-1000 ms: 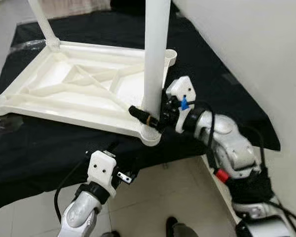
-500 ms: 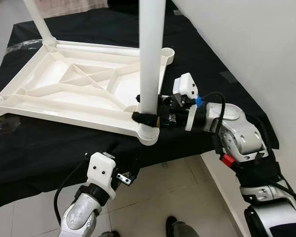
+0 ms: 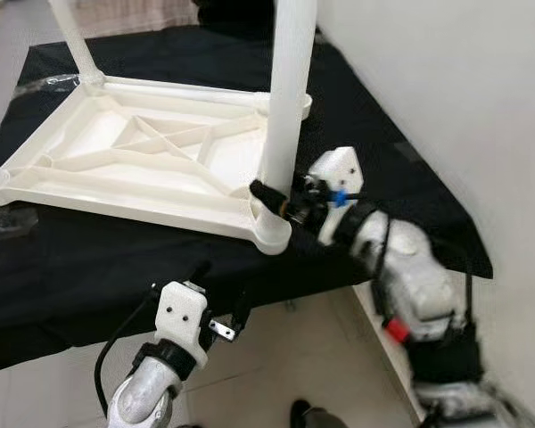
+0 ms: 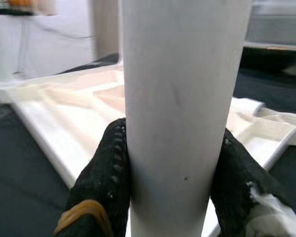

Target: Building children table

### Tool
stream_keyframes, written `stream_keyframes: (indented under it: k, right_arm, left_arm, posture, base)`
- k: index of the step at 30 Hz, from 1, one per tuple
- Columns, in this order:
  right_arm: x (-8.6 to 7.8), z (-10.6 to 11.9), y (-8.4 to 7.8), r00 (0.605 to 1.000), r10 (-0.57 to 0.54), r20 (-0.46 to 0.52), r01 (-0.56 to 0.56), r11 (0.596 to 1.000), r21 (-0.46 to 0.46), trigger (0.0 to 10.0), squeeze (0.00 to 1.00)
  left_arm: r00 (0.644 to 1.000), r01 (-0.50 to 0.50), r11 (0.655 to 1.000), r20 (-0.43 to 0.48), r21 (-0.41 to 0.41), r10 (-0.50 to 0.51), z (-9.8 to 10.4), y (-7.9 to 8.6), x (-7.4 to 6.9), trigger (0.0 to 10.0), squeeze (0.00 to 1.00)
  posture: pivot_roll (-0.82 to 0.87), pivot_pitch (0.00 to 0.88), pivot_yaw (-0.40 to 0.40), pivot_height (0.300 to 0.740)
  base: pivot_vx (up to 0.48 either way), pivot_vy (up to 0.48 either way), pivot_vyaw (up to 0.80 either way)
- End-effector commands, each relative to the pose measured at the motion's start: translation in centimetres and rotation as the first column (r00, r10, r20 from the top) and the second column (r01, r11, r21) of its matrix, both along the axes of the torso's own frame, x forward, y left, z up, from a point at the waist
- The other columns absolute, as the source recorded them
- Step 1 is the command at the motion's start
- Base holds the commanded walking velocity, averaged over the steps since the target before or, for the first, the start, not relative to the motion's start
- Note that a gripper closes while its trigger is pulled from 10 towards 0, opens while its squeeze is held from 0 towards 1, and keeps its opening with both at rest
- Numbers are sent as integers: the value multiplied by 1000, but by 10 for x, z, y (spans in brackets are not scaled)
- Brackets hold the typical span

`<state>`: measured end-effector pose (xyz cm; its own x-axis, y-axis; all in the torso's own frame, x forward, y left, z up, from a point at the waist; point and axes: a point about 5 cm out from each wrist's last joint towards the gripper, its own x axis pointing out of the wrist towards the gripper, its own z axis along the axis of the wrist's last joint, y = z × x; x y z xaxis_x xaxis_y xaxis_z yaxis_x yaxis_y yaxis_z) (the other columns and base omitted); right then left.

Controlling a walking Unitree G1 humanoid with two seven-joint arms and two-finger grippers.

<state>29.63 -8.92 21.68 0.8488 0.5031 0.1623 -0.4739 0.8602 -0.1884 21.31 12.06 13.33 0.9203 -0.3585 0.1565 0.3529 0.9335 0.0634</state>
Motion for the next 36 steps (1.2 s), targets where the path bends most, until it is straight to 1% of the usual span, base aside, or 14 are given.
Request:
stream_keyframes:
  k: [1,3,8,9,10,11,13,14,19,21,23,27,28,36]
  right_arm:
    - [-11,-32,8,988,-74,-134,65,996,-67,0,0]
    - [-12,-33,23,988,-8,-155,1,999,-43,0,0]
    - [-1,-30,19,989,-17,-150,10,999,-48,0,0]
    - [0,-29,17,988,-20,-152,12,999,-53,2235,0]
    - [0,-29,17,988,-20,-152,12,999,-53,2235,0]
    - [3,-26,17,984,25,-175,-26,1000,-4,10000,0]
    - [3,-14,21,962,182,-202,-147,974,174,10000,0]
    - [4,-7,21,944,264,-197,-208,941,266,10000,1000]
    - [3,14,16,887,449,-111,-399,865,305,10000,1000]
    - [2,20,13,854,514,-78,-479,836,269,10000,1000]
    - [-1,25,6,773,631,-56,-621,772,134,10000,1000]
    - [-2,24,3,740,669,-66,-665,743,72,10000,1000]
    - [-2,24,0,696,712,-94,-715,699,11,10000,0]
    - [17,33,-13,649,746,-151,-760,643,-95,10000,0]
  left_arm:
    - [1000,-6,1000,-12,22,6,-3,2,-1,10000,0]
    - [1000,7,1000,-16,24,-7,-3,1,0,10000,0]
    - [1000,10,1000,-15,23,-10,-3,2,0,10000,0]
    - [1000,9,1000,-14,23,-9,-3,1,0,10000,0]
    - [1000,9,1000,-14,23,-9,-3,1,0,10000,0]
    - [1000,7,1000,-12,22,-6,-3,1,1,10000,0]
    - [1000,3,1000,-9,20,-3,-3,1,1,10000,0]
    - [1000,2,1000,-8,20,-2,-3,1,2,10000,0]
    - [1000,5,1000,-8,20,-4,-3,0,3,10000,0]
    - [1000,5,1000,-9,20,-5,-3,0,3,10000,0]
    - [1000,8,1000,-13,21,-8,-5,0,4,10000,0]
    - [1000,10,1000,-15,21,-10,-5,0,4,10000,0]
    - [1000,14,1000,-17,21,-14,-6,0,5,10000,0]
    - [1000,13,1000,-15,22,-12,-6,-1,4,10000,0]
  posture:
    - [-41,206,-19,740]
    - [-36,208,-18,740]
    - [-37,207,-17,740]
    - [-38,201,-22,740]
    - [-38,201,-22,740]
    - [-40,196,-23,740]
    - [-42,193,-25,740]
    - [-37,190,-23,740]
    - [-25,187,-22,740]
    - [-22,181,-19,740]
    - [-8,165,-10,740]
    - [-8,165,-10,740]
    - [-1,166,-10,740]
    - [10,160,-14,740]
  base:
    - [0,0,0]
    - [0,0,0]
    - [0,0,0]
    - [0,0,0]
    - [0,0,0]
    - [0,0,0]
    - [0,0,0]
    - [0,0,0]
    - [0,0,0]
    - [0,0,0]
    - [0,0,0]
    - [0,0,0]
    - [0,0,0]
    - [0,0,0]
